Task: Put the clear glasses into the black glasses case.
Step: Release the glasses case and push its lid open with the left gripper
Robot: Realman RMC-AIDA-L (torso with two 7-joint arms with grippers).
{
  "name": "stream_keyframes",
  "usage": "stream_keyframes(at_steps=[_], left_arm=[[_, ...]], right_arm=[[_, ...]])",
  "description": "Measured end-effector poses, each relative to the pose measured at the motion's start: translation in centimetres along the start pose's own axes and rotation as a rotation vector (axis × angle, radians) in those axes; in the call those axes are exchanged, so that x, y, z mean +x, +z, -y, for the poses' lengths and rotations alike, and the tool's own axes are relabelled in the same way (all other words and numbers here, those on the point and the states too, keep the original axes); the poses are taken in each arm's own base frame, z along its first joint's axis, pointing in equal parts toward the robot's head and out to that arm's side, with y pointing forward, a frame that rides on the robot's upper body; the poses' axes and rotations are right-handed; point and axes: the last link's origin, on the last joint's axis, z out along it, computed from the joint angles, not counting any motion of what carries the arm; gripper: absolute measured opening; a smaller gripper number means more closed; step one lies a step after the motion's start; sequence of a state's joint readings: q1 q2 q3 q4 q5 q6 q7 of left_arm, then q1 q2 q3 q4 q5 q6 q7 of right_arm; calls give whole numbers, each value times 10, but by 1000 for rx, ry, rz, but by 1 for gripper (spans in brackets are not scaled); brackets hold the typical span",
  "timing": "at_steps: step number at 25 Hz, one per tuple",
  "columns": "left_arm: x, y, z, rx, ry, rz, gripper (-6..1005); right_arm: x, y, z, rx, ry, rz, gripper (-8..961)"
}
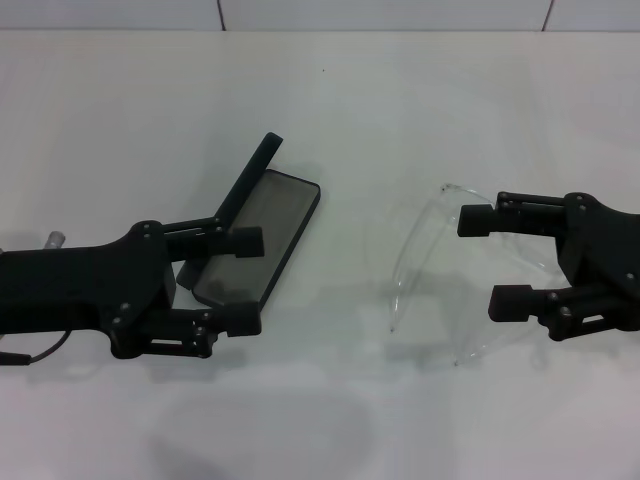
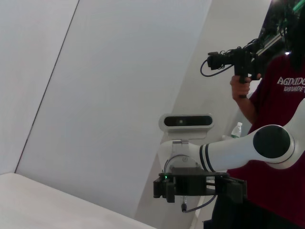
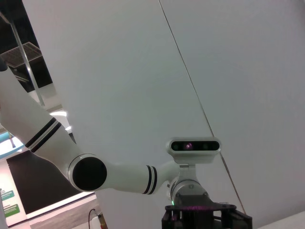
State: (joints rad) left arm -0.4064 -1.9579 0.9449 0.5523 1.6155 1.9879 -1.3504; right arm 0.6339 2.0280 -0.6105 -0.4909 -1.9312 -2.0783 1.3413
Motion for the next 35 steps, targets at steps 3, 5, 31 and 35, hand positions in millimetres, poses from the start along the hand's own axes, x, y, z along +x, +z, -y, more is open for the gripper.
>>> stream_keyframes(at_steps=[3, 5, 31, 35], left_arm=[[0, 0, 0, 1, 1, -1, 845], [1, -1, 0, 2, 2, -2, 845], [129, 10, 62, 346, -71, -85, 835], [127, 14, 86, 568, -137, 111, 832]], right_arm=[[0, 0, 0, -2, -1, 1, 868], [-1, 0, 0, -1, -3, 5, 868], [2, -122, -42, 550, -184, 387, 868], [13, -139, -62, 639, -207, 458, 868]])
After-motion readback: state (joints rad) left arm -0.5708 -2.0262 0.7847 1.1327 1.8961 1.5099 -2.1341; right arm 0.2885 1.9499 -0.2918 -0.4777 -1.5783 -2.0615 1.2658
